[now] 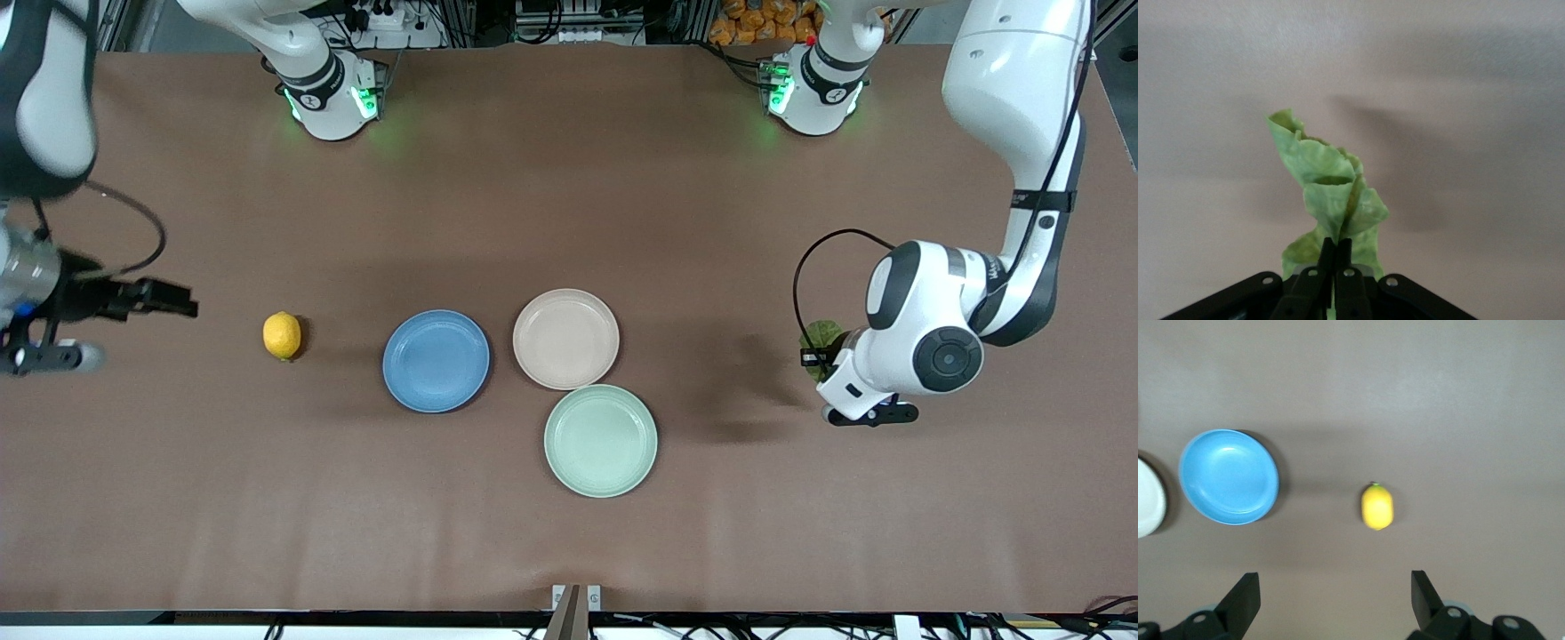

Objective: Pick lemon and lettuce from blue and beige plates
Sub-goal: 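Lower the lettuce onto the table and open the left gripper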

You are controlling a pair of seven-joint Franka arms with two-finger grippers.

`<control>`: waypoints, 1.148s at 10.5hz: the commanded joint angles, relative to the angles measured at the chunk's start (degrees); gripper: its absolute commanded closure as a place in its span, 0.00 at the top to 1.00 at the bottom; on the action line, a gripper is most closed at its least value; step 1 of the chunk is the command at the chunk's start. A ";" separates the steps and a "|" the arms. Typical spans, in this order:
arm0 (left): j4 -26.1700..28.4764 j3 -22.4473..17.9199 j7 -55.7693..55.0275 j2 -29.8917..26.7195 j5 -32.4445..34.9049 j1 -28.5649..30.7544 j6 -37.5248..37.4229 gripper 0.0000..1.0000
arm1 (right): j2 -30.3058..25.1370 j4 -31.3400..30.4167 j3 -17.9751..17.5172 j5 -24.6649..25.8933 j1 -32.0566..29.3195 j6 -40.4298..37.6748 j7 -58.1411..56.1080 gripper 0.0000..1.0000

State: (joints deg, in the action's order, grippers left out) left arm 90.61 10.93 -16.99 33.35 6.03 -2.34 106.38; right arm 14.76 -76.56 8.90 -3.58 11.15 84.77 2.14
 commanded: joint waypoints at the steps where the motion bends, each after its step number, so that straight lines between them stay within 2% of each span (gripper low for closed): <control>1: -0.70 0.24 0.20 1.19 2.49 0.32 0.06 1.00 | -5.95 -2.27 -10.11 3.49 -4.81 -1.19 6.99 1.00; 2: -0.88 0.32 0.20 0.76 2.50 0.58 0.06 1.00 | -8.14 -4.11 -11.79 3.49 -5.78 -0.49 7.00 1.00; 5: -2.54 0.24 0.90 -1.96 2.67 1.02 -0.47 1.00 | -10.19 -7.29 -12.07 3.84 -5.87 3.11 7.00 1.00; 12: -2.99 -0.20 2.57 -18.29 3.12 1.54 -2.30 1.00 | -11.42 -9.13 -11.54 3.49 -5.52 6.72 4.72 1.00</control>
State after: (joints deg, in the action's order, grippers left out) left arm 86.03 10.79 -15.72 19.28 8.32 -1.28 105.66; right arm 5.38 -83.36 -2.10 -0.82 6.41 90.51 8.07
